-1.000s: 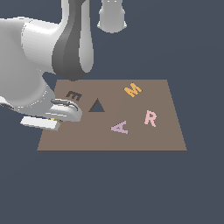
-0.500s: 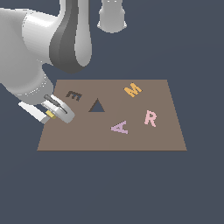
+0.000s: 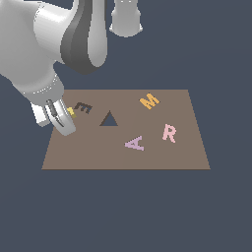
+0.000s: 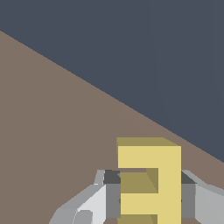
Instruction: Insert a designated object into the corresponding slot on a board.
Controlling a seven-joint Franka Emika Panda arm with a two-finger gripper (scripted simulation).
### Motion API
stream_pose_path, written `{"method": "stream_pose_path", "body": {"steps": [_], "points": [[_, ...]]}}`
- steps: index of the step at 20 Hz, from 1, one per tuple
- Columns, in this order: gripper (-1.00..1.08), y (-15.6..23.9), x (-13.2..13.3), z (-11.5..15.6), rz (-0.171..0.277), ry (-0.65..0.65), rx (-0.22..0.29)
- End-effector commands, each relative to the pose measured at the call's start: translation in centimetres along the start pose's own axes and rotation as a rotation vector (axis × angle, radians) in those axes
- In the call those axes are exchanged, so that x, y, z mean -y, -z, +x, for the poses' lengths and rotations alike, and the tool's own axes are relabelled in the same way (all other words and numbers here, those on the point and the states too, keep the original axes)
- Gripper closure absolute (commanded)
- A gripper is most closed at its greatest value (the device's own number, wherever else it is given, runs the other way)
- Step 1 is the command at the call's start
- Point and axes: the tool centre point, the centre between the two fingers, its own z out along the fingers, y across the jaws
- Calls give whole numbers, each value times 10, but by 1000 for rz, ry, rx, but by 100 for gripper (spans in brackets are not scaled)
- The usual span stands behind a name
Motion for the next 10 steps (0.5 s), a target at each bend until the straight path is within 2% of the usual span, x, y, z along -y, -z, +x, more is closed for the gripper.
{"method": "stream_pose_path", "body": {"steps": [1, 10], "points": [[108, 1, -5, -6, 0, -109, 0], [108, 2, -15, -31, 0, -471, 1]]}}
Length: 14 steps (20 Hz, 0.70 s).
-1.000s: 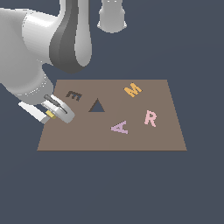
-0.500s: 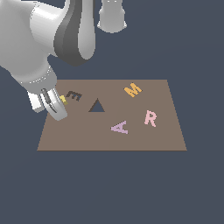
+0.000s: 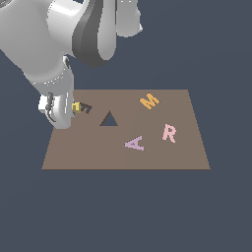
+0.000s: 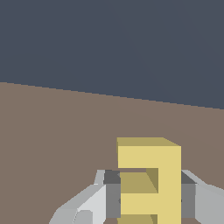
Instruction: Insert a designated object into the corresponding slot on a board.
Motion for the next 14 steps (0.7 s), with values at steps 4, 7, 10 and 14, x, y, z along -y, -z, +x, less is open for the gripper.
{"method": "stream_pose_path", "body": {"steps": [4, 7, 10, 14], "points": [[108, 1, -8, -12, 0, -189, 0], [108, 1, -10, -18, 0, -270, 1], [108, 1, -12, -23, 0, -337, 1], [108, 2, -13, -28, 0, -407, 1]]}}
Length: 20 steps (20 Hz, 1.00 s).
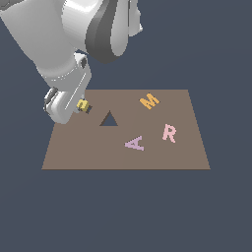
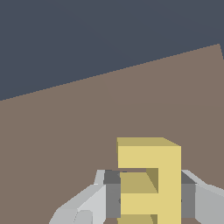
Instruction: Insert a designated object into the corresponding slot on a board.
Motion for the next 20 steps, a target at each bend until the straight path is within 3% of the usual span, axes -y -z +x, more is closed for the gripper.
{"method": "stream_pose_path", "body": {"steps": [1, 19, 20], "points": [[108, 0, -2, -2, 0, -42, 0], [108, -10, -4, -7, 1, -106, 1], [-92, -10, -4, -7, 1, -106, 1]]}}
